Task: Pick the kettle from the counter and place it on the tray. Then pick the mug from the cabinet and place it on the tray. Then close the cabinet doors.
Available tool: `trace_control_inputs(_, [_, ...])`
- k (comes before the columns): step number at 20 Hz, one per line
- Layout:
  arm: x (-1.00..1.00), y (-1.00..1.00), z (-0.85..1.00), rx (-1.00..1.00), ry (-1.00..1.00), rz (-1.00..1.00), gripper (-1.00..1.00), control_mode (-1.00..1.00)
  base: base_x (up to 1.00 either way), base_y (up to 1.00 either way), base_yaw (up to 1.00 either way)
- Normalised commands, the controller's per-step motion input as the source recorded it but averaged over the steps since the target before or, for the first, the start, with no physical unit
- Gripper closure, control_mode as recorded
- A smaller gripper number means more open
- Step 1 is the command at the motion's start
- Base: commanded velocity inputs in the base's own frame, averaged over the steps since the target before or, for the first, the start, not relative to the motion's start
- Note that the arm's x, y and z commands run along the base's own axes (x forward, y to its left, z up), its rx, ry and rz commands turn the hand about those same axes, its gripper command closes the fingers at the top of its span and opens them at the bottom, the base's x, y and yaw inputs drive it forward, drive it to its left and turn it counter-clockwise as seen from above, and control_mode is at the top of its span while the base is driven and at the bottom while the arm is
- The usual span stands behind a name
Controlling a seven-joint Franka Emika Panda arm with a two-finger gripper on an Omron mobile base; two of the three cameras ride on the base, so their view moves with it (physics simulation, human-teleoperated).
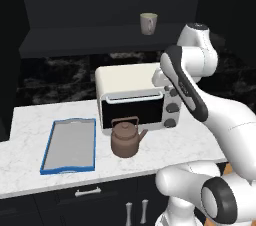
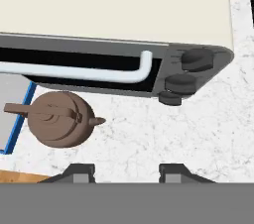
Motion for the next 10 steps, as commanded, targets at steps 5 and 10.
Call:
trace_control_inputs(5, [-0.16, 0.33, -0.16, 0.0, 0.0, -0.21, -1.0, -1.0, 0.0, 0.0, 0.0])
trace_control_inputs(10, [-0.55, 0.54, -0.46, 0.0, 0.0, -0.72, -1.0, -1.0, 0.0, 0.0, 0.0])
